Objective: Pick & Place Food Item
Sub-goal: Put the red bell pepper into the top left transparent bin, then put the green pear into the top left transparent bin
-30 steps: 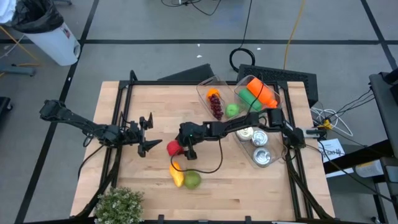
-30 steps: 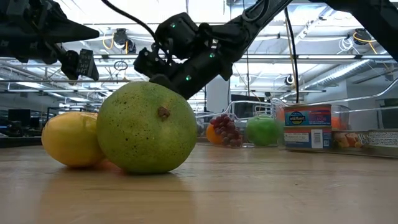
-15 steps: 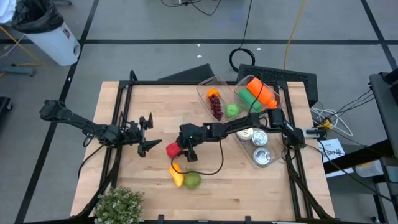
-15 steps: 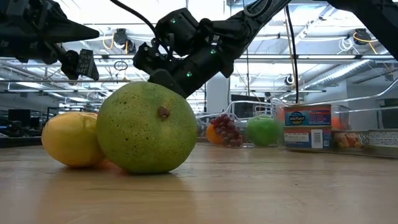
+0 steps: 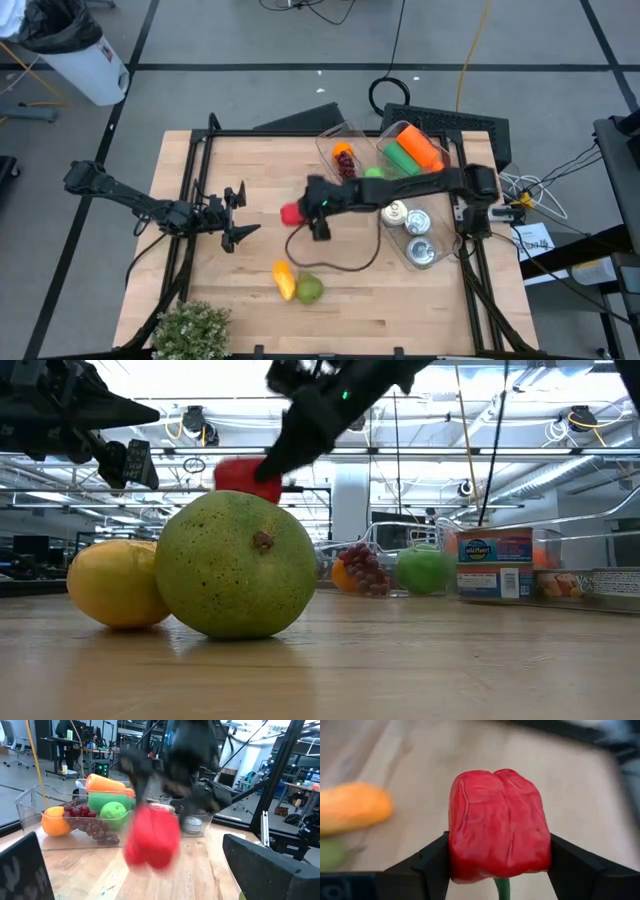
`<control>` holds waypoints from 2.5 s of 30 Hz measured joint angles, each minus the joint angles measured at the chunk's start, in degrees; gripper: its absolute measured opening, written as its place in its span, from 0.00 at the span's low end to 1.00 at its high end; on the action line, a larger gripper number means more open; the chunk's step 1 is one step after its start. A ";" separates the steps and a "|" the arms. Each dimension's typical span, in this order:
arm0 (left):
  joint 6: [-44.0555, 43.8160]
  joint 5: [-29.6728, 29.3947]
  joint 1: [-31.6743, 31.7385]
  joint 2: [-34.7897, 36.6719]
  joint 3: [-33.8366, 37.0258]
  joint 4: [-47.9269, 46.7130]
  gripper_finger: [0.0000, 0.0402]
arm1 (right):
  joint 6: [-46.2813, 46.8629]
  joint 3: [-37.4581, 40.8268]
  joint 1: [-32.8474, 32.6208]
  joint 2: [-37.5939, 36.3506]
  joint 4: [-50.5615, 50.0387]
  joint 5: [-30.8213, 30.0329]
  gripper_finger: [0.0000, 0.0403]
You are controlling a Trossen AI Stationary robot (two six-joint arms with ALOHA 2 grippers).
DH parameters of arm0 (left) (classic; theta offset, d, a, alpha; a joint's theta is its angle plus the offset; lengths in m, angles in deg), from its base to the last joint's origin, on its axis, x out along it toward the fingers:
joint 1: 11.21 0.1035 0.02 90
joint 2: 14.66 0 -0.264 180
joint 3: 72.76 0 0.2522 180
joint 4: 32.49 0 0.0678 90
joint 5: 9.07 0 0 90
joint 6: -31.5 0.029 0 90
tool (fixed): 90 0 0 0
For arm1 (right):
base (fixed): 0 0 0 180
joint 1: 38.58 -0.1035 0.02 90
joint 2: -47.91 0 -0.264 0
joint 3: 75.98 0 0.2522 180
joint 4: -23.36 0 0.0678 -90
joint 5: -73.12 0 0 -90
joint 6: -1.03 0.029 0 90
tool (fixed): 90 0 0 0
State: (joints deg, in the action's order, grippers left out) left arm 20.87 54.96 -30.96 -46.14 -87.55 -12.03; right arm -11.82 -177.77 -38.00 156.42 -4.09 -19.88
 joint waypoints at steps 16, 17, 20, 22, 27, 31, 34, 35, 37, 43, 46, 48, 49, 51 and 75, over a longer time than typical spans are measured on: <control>0.02 0.17 0.02 0.00 0.00 -0.15 0.83 | 9.63 32.13 21.62 -29.77 13.92 -10.68 0.63; 0.02 0.20 0.00 0.00 0.00 -0.15 0.83 | 10.50 34.33 22.98 -30.61 15.55 -10.60 0.63; 0.00 0.20 0.00 0.00 0.00 -0.15 0.83 | 10.66 40.19 26.07 -31.90 19.65 -10.56 0.63; 0.07 0.17 0.00 0.00 0.00 -0.15 0.83 | 10.68 43.01 27.32 -31.78 22.28 -10.54 0.65; 0.09 0.15 0.01 0.00 0.00 -0.12 0.83 | 11.11 46.59 28.35 -31.78 26.40 -10.48 0.75; 0.29 0.15 0.00 0.00 0.00 -0.11 0.83 | 11.03 46.74 28.33 -31.80 26.79 -10.45 0.84; 0.22 0.13 0.01 0.00 0.00 -0.11 0.83 | 10.81 46.73 28.33 -31.80 26.79 -10.46 0.87; 0.22 0.13 0.02 0.00 0.00 -0.11 0.83 | 10.78 46.74 28.33 -31.80 26.79 -10.46 0.88; 0.22 0.13 0.00 0.00 0.00 -0.13 0.83 | 10.80 46.72 28.17 -31.80 26.82 -10.46 0.88; 0.32 0.13 0.00 0.00 0.00 -0.13 0.83 | 11.59 46.72 26.94 -31.80 28.14 -10.26 0.86; 0.42 0.11 0.01 0.00 0.00 -0.13 0.83 | 10.93 46.72 25.55 -31.83 30.99 -9.16 0.86; 0.42 0.11 0.01 0.00 0.00 -0.13 0.83 | 10.65 46.72 24.41 -32.32 32.94 -6.89 0.86; 0.42 0.08 0.01 0.00 0.00 -0.13 0.83 | 10.67 46.72 23.68 -32.57 34.15 -5.81 0.86; 0.41 0.06 0.00 0.00 0.00 -0.13 0.83 | 10.72 46.67 22.10 -33.39 35.65 -4.10 0.86; -0.07 0.09 0.00 0.00 0.00 -0.13 0.83 | 11.33 46.65 -18.64 -39.52 44.27 -0.87 0.84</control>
State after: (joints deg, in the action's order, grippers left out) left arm 20.80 55.04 -30.96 -46.14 -87.55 -12.17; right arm -0.49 -131.12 -56.64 116.91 40.18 -20.75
